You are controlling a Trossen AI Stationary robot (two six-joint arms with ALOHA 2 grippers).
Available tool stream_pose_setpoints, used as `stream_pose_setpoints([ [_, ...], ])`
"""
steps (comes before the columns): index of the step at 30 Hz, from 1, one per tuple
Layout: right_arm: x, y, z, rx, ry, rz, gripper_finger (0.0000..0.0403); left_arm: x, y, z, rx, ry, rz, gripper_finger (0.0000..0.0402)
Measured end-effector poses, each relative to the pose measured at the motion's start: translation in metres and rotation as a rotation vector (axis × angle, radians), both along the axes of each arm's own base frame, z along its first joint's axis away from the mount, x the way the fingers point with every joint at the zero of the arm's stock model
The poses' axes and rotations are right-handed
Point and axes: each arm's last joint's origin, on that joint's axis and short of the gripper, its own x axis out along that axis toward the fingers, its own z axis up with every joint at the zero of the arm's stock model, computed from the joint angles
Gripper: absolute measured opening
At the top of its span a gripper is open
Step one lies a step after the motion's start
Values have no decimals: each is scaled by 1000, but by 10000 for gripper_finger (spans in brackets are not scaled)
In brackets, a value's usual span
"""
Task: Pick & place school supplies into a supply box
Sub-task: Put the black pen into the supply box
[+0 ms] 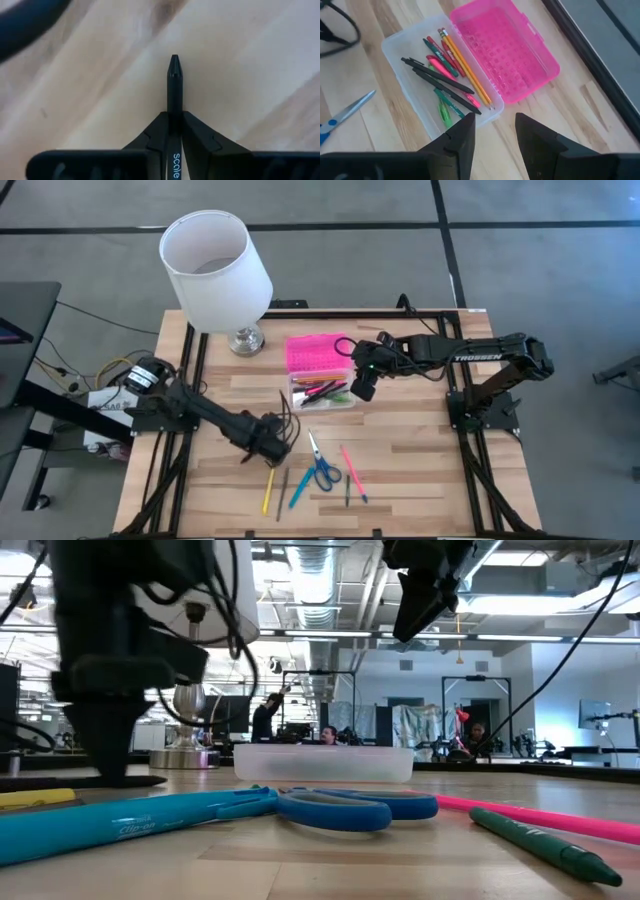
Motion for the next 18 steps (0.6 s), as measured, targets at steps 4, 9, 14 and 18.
stream_pose_setpoints([
  [4, 0, 3, 0, 16, -2, 4, 133, 5, 14, 0, -20, 26, -63, 45],
  [9, 0, 12, 0, 19, -2, 29, 132, 9, 23, 0, -66, 56, -146, 59],
  [14, 0, 18, 0, 19, -2, 51, 128, 8, 27, 0, -87, 85, -211, 68],
  [18, 0, 18, 0, 28, -7, 37, 127, 5, 28, 0, -100, 122, -206, 78],
])
